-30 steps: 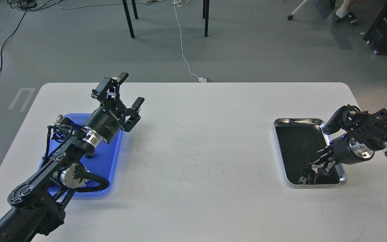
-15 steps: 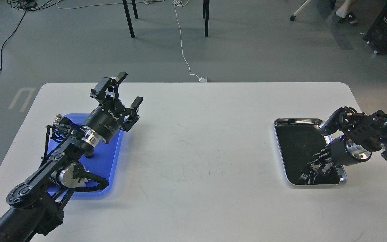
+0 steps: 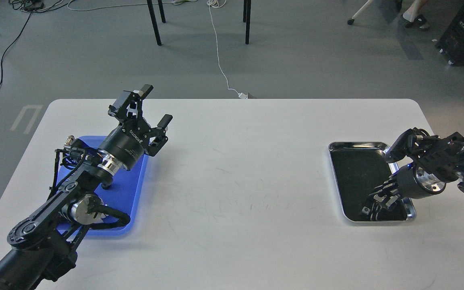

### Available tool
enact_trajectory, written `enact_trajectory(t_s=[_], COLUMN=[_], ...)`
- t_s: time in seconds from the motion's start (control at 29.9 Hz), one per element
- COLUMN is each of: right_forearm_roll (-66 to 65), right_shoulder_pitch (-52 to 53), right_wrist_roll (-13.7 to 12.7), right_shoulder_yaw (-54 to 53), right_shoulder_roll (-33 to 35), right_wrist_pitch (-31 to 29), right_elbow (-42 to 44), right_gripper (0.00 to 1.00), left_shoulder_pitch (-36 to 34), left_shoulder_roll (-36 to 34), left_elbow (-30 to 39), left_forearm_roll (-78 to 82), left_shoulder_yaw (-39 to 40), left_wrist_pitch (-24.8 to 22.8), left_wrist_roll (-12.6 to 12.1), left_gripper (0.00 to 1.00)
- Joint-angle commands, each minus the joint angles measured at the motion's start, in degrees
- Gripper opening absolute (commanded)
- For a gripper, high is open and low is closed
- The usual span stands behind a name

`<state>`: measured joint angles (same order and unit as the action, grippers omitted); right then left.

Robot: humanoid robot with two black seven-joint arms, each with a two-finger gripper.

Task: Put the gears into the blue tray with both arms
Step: 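Carry the second gear with the right gripper toward the table center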

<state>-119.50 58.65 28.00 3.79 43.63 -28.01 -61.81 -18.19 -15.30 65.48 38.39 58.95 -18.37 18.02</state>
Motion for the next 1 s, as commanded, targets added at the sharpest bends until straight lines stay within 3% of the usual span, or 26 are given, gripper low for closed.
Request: enact_trajectory(t_s=[0.0,0.33,0.97], right_forearm_roll=[0.58,6.64,10.95], right_shoulder_pitch=[0.58,7.96,12.89], right_wrist_roll=[0.0,0.0,0.0], right_shoulder_yaw=[-0.18,-0.18,1.93], right_shoulder_roll=[0.48,1.37,-26.48], right_wrist_pitch=[0.01,0.01,0.01], right_elbow=[-0.85,-7.0,5.65], right_gripper=[0.13,0.14,0.14], left_shoulder_pitch=[0.0,0.0,0.17], left_shoulder_roll=[0.0,0.0,-0.52], left_elbow=[0.0,0.0,-0.09], left_forearm_roll=[0.02,-0.07,0.02], left_shoulder_yaw=[0.03,0.03,0.12], left_wrist_pitch=[0.0,-0.09,0.09], left_wrist_roll=[0.0,0.0,0.0], left_gripper=[0.98,0.98,0.98])
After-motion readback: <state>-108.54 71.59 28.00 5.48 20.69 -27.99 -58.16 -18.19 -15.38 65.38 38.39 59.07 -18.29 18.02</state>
